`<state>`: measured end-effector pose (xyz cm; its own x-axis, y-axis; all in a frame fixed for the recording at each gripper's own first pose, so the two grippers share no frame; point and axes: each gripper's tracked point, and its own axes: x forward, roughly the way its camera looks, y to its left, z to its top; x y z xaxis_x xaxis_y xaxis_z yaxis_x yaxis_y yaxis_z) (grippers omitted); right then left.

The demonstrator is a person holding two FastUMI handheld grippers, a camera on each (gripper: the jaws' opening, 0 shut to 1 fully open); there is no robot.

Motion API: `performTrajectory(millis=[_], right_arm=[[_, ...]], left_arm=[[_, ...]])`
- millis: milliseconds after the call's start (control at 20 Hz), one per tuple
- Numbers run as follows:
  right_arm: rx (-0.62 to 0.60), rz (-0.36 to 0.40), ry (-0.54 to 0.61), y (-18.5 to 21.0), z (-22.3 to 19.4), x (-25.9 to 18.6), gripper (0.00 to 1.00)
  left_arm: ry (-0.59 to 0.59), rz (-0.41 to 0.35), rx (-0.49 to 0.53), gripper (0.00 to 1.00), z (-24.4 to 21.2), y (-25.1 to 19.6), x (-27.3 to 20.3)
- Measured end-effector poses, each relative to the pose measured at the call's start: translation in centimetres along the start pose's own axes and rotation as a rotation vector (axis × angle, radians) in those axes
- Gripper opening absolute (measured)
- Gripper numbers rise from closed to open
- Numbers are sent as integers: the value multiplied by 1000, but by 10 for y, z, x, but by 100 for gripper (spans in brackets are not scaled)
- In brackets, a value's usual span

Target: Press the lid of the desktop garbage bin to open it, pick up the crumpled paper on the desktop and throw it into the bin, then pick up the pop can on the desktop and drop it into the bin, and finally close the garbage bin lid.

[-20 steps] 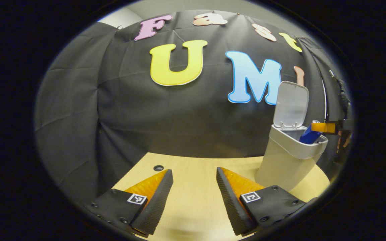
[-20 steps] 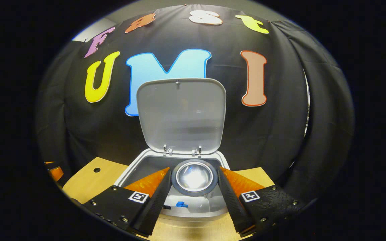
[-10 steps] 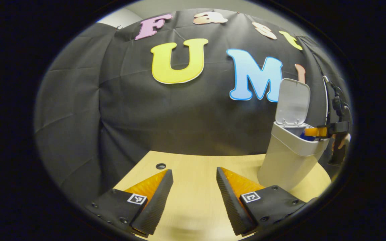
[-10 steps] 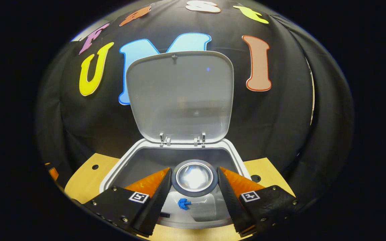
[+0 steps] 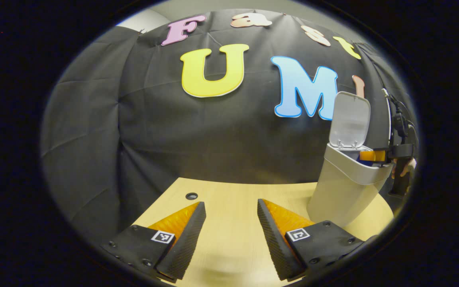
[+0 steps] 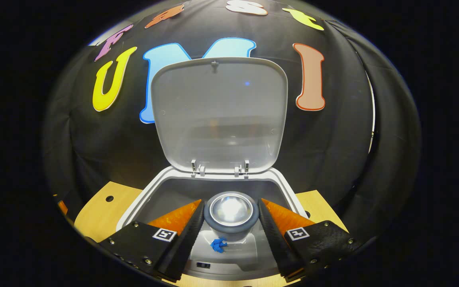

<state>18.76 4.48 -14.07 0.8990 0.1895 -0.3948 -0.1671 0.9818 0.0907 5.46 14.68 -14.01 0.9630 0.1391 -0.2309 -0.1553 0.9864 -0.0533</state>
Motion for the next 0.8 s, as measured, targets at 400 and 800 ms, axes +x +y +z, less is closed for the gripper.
performTrajectory(millis=[400, 800], right_arm=[[-3, -5, 3, -2, -1, -1, 85], [-5, -7, 6, -3, -2, -2, 86]], left_arm=[[5, -4, -8, 89, -2, -1, 0], [2, -2, -9, 87, -2, -2, 0]])
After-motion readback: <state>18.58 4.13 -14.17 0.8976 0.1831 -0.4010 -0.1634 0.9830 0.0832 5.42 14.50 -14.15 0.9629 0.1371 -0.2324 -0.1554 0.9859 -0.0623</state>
